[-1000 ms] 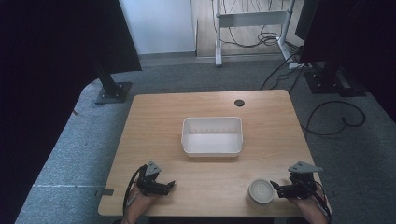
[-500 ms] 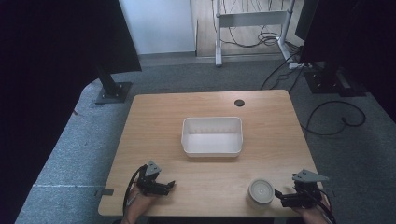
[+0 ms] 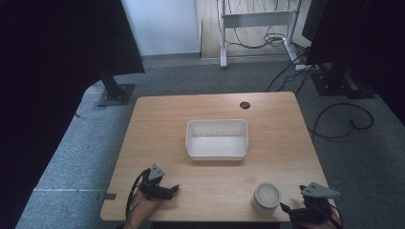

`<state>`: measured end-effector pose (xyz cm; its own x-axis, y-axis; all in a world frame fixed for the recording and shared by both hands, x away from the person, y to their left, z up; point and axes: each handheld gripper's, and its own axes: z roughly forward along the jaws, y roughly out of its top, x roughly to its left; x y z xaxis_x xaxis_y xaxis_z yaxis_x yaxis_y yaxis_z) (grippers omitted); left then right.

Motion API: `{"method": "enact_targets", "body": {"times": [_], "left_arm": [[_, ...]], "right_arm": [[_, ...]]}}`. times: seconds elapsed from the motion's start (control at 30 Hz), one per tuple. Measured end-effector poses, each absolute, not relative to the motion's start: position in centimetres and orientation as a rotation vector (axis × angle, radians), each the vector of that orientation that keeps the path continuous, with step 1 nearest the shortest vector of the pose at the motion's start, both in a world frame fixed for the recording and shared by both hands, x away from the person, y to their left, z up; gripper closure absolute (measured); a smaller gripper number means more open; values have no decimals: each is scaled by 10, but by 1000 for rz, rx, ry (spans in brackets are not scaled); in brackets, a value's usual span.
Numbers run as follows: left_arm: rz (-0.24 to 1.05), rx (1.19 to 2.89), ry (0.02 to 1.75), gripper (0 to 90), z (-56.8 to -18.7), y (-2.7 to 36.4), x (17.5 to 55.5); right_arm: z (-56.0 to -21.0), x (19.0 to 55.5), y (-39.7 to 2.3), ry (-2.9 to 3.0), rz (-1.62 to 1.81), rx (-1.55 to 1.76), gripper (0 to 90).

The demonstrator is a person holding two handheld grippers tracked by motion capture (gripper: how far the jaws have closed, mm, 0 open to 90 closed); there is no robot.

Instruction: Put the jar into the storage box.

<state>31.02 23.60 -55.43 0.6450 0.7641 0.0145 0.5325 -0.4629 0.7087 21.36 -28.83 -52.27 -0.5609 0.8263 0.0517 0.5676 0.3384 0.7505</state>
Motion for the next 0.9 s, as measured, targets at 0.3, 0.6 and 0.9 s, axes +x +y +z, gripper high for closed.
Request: {"method": "enact_targets", "body": {"times": [0.3, 0.6, 0.9], "left_arm": [[435, 2178, 1003, 26, -554, 236, 310], [435, 2177, 1004, 26, -554, 236, 310], [435, 2177, 1003, 26, -554, 236, 310]], "right_arm": [[-525, 204, -277, 2319, 1086, 1178, 9], [-524, 202, -260, 2367, 1102, 1097, 6], [-524, 207, -244, 2380, 1119, 1052, 6]]}}
